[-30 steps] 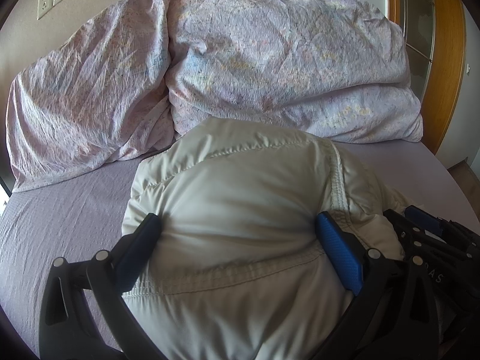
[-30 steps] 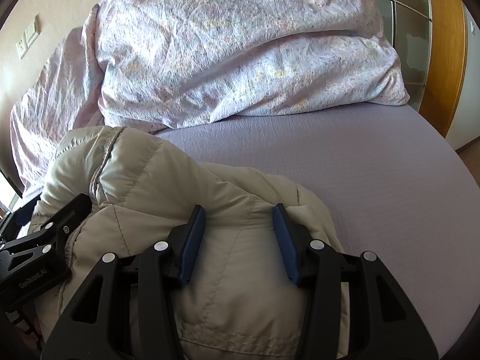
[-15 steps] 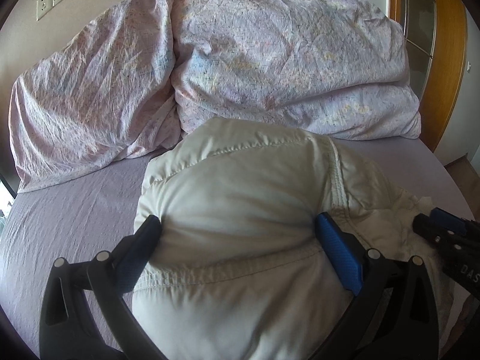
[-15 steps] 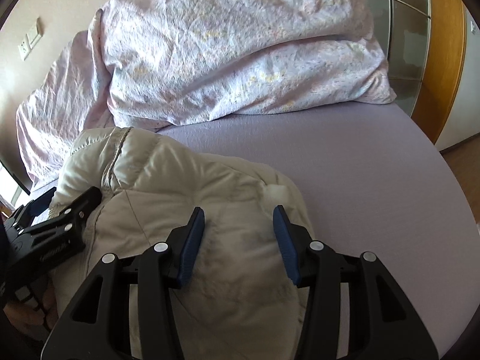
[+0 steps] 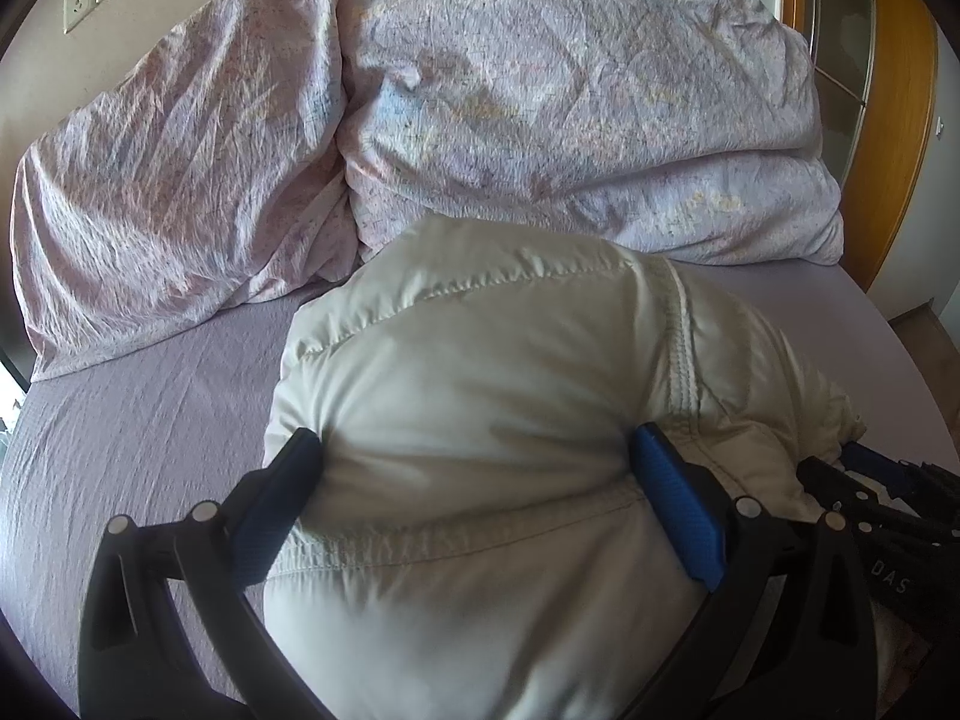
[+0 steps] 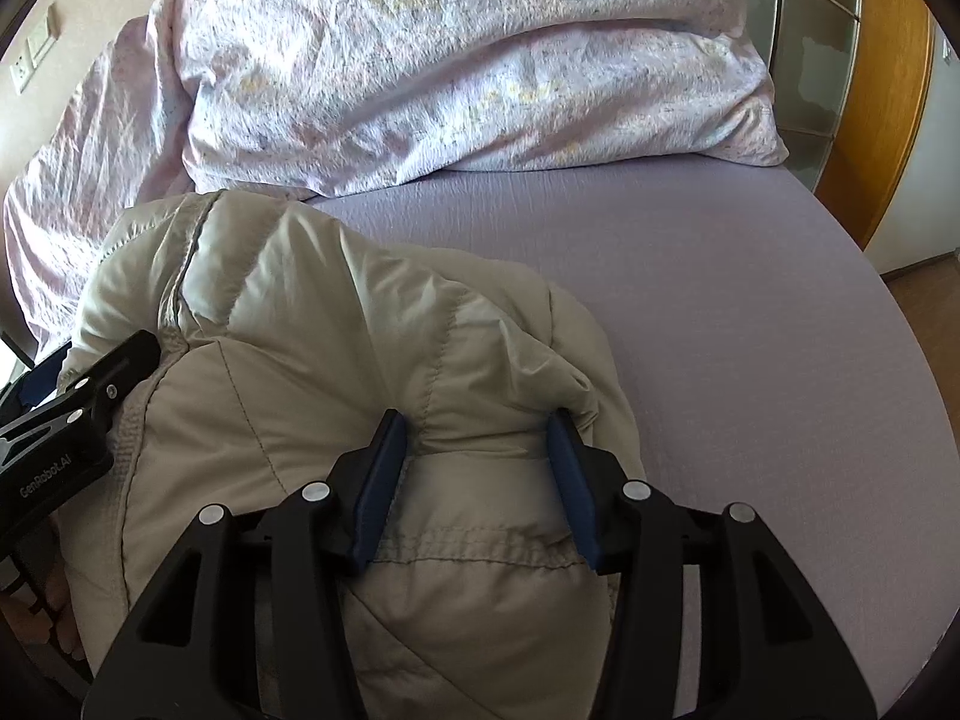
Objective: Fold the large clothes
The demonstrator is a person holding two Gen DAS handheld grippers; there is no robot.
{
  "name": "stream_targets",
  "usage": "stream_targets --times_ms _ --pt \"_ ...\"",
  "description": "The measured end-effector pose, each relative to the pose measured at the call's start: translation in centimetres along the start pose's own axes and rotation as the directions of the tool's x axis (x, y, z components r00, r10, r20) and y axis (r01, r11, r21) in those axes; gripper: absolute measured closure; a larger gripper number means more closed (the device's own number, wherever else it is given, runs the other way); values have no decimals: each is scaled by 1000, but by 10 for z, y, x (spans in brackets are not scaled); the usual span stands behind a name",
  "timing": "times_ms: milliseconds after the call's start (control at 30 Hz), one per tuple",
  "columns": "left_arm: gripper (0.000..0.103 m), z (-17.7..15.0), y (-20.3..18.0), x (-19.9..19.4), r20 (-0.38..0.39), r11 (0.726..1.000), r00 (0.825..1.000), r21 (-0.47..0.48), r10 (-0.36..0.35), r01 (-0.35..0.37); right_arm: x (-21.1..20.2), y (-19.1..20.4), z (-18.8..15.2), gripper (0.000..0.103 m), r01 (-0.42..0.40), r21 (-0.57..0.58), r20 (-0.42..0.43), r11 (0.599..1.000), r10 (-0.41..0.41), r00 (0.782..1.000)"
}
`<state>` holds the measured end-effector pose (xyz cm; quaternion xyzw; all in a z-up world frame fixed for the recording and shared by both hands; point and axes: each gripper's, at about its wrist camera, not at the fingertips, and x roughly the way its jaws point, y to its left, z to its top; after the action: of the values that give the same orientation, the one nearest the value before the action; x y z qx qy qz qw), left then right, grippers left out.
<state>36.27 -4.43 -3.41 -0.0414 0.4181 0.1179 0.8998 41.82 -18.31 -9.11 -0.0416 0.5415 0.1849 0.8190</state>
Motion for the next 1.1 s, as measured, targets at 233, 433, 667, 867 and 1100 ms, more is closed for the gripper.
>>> stream_targets --times_ms 233,433,667,867,1100 --pt "2 -2 3 -10 -7 1000 1000 18 -13 13 -3 -3 7 48 -11 17 -40 1000 12 999" --pt "2 -5 22 -29 -37 998 997 -16 -62 62 -17 -11 17 36 -41 29 -73 999 43 996" --pt "2 -10 60 -46 -81 990 987 -42 -140 137 -30 -48 26 7 -198 165 -147 966 222 964" --pt "2 -16 83 -43 -131 976 970 -103 -203 190 2 -82 18 1 -348 382 -289 856 468 835" --pt "2 -23 86 -42 -156 960 951 -131 -265 246 27 -82 5 1 -405 504 -310 763 597 740"
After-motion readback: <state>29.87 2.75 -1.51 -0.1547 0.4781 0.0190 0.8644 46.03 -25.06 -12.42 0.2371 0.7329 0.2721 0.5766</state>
